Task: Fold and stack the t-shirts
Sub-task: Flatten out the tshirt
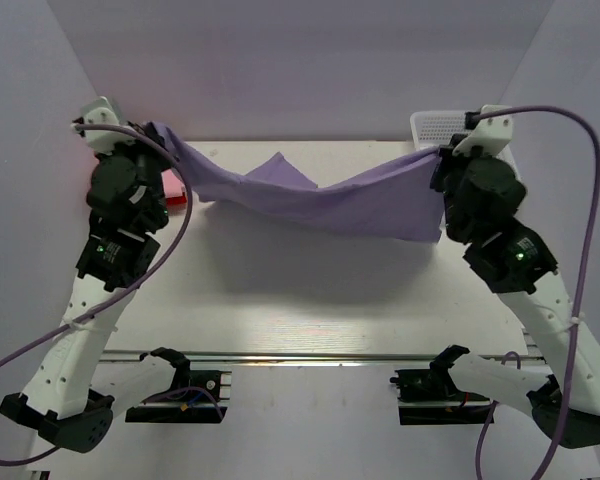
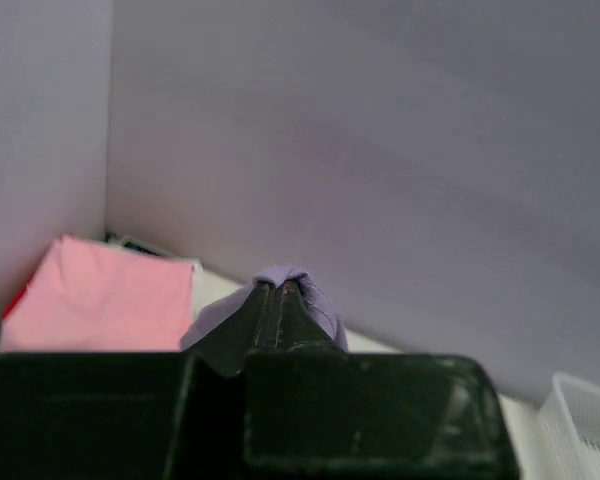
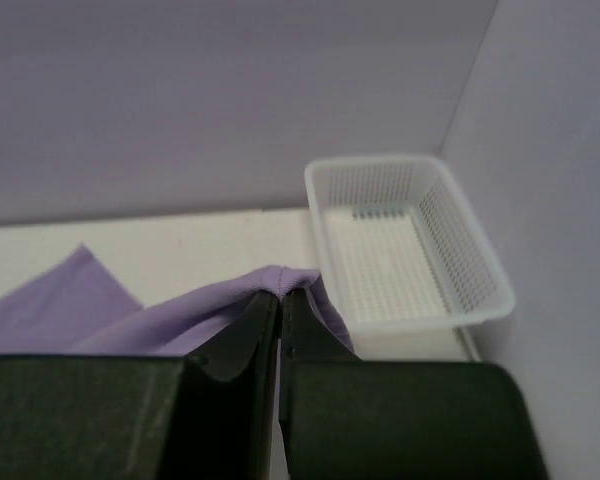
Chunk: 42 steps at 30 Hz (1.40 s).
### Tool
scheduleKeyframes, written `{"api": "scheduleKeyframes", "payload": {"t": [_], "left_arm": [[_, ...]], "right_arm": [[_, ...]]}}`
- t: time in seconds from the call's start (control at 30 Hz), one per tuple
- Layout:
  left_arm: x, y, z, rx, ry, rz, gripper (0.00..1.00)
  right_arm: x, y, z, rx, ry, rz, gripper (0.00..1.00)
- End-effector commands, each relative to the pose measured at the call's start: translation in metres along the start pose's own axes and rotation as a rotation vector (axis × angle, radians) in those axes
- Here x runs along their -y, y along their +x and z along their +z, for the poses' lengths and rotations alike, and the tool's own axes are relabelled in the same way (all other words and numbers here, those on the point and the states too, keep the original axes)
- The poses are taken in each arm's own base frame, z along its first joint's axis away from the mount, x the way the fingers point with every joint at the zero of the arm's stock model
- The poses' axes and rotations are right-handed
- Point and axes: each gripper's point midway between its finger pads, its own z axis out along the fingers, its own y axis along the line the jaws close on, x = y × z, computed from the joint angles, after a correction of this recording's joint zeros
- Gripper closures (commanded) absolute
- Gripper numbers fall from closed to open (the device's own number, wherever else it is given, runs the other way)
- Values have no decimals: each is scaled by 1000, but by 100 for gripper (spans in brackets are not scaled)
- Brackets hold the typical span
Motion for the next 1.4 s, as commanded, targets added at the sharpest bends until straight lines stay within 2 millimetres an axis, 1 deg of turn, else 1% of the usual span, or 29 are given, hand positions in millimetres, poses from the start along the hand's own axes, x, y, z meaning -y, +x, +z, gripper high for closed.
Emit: {"api": "scheduleKeyframes", "payload": {"t": [0.0, 0.03, 0.07, 0.1, 0.13, 0.17, 0.23, 0.27, 0.3, 0.37, 0.4, 0.43, 0.5, 0.53, 0.57, 0.6, 0.63, 0.73, 0.77, 0.83, 0.93, 1.07, 1.1, 1.17, 1.2, 1.23, 1.3, 1.33, 1.37], "left_arm": [[-5, -85, -12, 176, -11, 30, 100], [-4, -99, -16, 201, 2, 25, 100], [-2, -124, -25, 238, 23, 5, 100], [5, -131, -26, 246, 60, 13, 100], [7, -141, -30, 260, 77, 17, 100], [7, -163, -39, 301, 94, -14, 100], [10, -172, -44, 303, 121, -1, 100], [10, -190, -53, 331, 144, -19, 100], [13, -189, -53, 321, 157, -9, 100], [15, -208, -67, 356, 210, -26, 100], [18, -206, -67, 348, 225, -29, 100], [11, -222, -82, 385, 240, -52, 100], [13, -235, -93, 418, 280, -70, 100], [7, -248, -106, 445, 295, -85, 100], [11, -255, -113, 462, 333, -87, 100], [12, -256, -117, 454, 347, -78, 100], [10, -271, -130, 485, 377, -89, 100], [15, -291, -151, 531, 457, -80, 100], [18, -291, -152, 527, 475, -73, 100], [22, -305, -168, 558, 538, -82, 100], [30, -311, -181, 574, 613, -79, 100], [36, -310, -182, 567, 642, -79, 100], [40, -300, -174, 541, 641, -68, 100], [42, -294, -163, 527, 618, -69, 100], [48, -278, -149, 489, 606, -54, 100], [52, -269, -138, 469, 589, -37, 100], [58, -243, -112, 410, 542, -1, 100], [61, -232, -101, 384, 526, 19, 100], [65, -219, -87, 359, 509, 42, 100]], "right_arm": [[19, -79, -13, 191, 4, -54, 100], [19, -83, -16, 196, -6, -65, 100], [19, -87, -18, 200, -19, -67, 100], [22, -104, -28, 237, -46, -49, 100], [24, -108, -31, 245, -54, -47, 100], [29, -124, -41, 281, -67, -21, 100], [24, -132, -47, 304, -121, -37, 100], [33, -156, -61, 357, -134, 2, 100], [29, -159, -65, 361, -170, -5, 100], [26, -181, -82, 420, -247, 7, 100], [26, -184, -86, 429, -266, 9, 100], [27, -192, -98, 456, -308, 14, 100], [29, -199, -108, 474, -335, 34, 100], [38, -205, -120, 502, -342, 52, 100], [35, -207, -126, 517, -375, 51, 100], [43, -210, -136, 537, -380, 68, 100], [44, -211, -143, 549, -402, 73, 100], [45, -214, -167, 592, -485, 91, 100], [49, -215, -174, 603, -494, 96, 100], [49, -216, -182, 616, -521, 108, 100], [59, -218, -195, 640, -527, 134, 100], [63, -212, -194, 626, -510, 138, 100], [65, -207, -192, 619, -496, 142, 100], [59, -196, -177, 585, -468, 144, 100], [61, -188, -168, 571, -424, 153, 100], [62, -189, -164, 588, -403, 159, 100], [43, -162, -131, 518, -362, 139, 100], [55, -160, -120, 515, -265, 160, 100], [44, -141, -100, 467, -236, 119, 100]]}}
